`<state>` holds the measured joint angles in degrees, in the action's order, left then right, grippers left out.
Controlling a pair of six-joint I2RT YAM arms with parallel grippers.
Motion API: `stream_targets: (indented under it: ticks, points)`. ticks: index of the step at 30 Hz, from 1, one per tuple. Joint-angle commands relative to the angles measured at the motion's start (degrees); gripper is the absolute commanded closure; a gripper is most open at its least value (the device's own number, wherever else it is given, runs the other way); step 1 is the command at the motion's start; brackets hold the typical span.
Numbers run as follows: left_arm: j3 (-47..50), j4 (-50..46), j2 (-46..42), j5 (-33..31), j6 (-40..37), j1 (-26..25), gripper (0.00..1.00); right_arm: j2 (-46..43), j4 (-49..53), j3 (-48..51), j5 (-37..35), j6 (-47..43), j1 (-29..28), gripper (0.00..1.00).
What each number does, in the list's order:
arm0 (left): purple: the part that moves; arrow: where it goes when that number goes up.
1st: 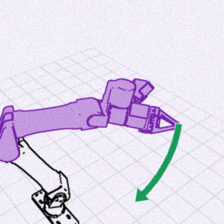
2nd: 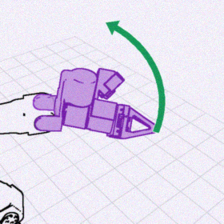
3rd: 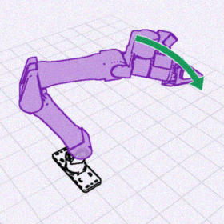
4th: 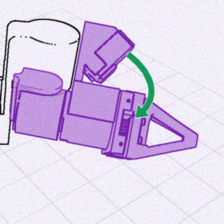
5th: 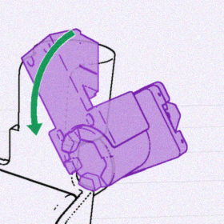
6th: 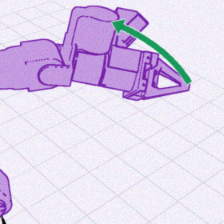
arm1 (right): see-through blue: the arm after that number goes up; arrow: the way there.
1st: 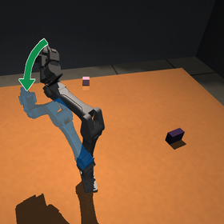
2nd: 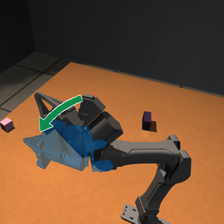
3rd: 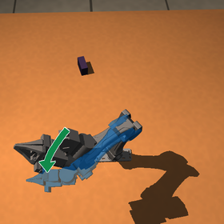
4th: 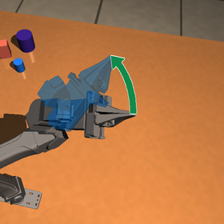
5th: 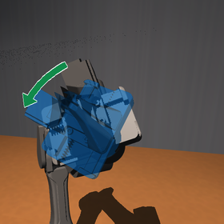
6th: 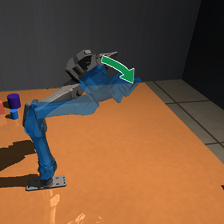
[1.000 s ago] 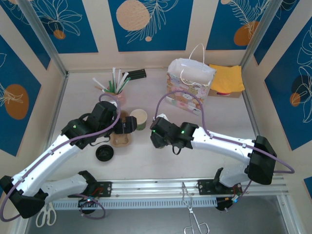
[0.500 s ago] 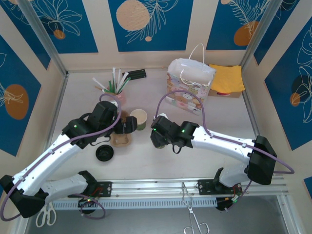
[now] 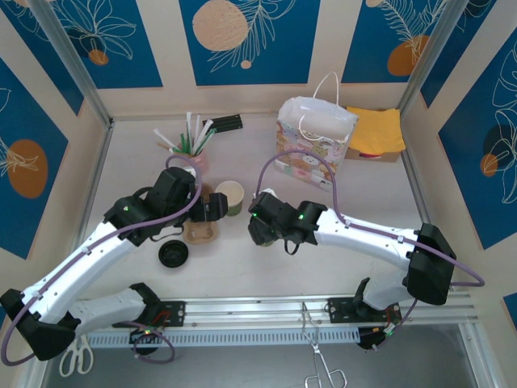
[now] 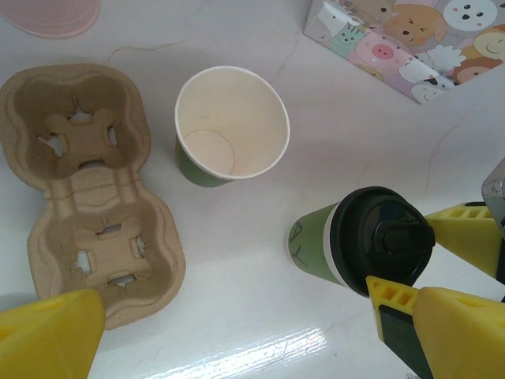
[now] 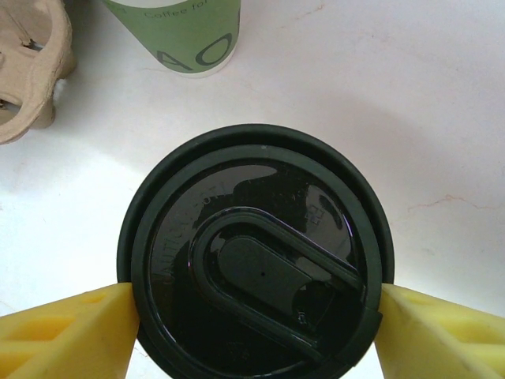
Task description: Pack the takeout coffee
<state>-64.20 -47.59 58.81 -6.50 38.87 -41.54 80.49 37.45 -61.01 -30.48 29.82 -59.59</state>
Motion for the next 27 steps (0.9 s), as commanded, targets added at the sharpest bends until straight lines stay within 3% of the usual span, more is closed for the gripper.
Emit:
stream_targets:
  ticks: [1, 21, 27]
  points:
    - [0.0, -0.5, 0.3, -0.2, -0.4, -0.5, 0.00, 0.5, 0.4, -1.0, 0.9, -0.3, 0.1, 0.23]
    - [0.0, -0.2, 1.1, 0.6, -0.7, -0.5, 0.00, -0.7, 2.0, -4.3, 0.4, 0.0, 0.2, 0.11]
    - [0.6, 2.3, 4.0, 6.1, 0.9, -0.6, 0.00, -4.9, 1.6, -3.0, 7.0, 3.4, 4.8, 0.14]
